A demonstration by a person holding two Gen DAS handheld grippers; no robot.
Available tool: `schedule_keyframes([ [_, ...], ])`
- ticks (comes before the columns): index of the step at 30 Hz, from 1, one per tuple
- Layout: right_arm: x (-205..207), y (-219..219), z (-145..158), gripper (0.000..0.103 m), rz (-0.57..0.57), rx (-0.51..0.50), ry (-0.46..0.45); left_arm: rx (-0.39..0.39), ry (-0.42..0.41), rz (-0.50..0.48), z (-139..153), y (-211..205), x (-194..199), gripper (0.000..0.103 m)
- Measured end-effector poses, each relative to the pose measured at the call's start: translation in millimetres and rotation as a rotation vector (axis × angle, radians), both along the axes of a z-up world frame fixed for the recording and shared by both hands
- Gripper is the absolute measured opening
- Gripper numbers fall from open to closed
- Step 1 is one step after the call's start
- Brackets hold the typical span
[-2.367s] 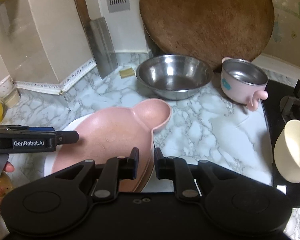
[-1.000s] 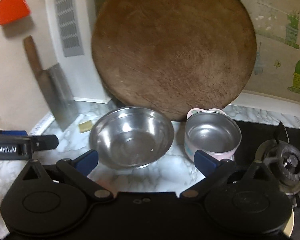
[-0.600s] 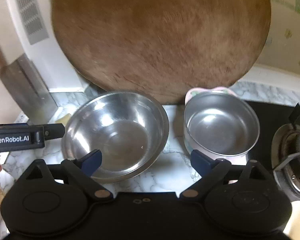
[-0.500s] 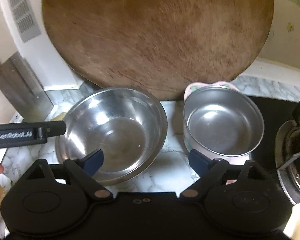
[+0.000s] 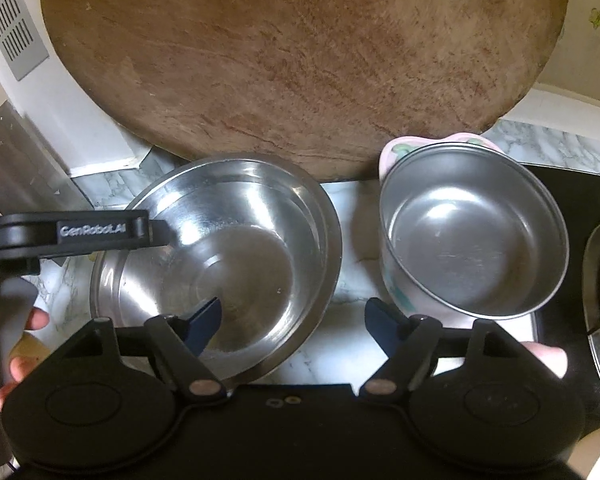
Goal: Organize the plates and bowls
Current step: 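Move both open tools to the rim of the large steel bowl, then close both tools on the steel bowl rim, then lift the steel bowl and carry it beside the plate stack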
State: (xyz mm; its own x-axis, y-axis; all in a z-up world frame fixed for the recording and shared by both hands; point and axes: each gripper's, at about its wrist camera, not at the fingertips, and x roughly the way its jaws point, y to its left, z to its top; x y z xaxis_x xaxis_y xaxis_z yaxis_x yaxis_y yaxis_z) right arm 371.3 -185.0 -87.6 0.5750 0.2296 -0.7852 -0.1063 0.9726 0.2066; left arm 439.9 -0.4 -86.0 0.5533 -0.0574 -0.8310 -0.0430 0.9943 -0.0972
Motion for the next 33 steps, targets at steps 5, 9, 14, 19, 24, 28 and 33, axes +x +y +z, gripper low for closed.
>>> schedule_keyframes([
  [5, 4, 1, -6, 0.065, 0.001, 0.012, 0.015, -0.021, 0.007, 0.004, -3, 0, 3, 0.068],
  [9, 6, 1, -8, 0.054, 0.004, 0.010, 0.020, -0.015, 0.016, 0.000, -5, -1, 5, 0.045],
  [14, 7, 1, -8, 0.041, 0.010, 0.003, 0.017, -0.001, 0.016, -0.005, -6, 0, 5, 0.032],
  [19, 7, 3, -8, 0.036, 0.004, -0.016, 0.006, 0.027, 0.002, -0.017, -3, 0, -1, 0.030],
  [24, 3, 7, -2, 0.034, 0.020, -0.051, -0.032, 0.043, -0.026, -0.020, 7, 1, -9, 0.030],
  [28, -2, 7, 4, 0.033, 0.027, -0.062, -0.054, 0.057, -0.036, -0.019, 13, 1, -16, 0.030],
  [33, -10, 5, 6, 0.030, 0.029, -0.075, -0.065, 0.052, -0.072, -0.027, 22, 2, -28, 0.028],
])
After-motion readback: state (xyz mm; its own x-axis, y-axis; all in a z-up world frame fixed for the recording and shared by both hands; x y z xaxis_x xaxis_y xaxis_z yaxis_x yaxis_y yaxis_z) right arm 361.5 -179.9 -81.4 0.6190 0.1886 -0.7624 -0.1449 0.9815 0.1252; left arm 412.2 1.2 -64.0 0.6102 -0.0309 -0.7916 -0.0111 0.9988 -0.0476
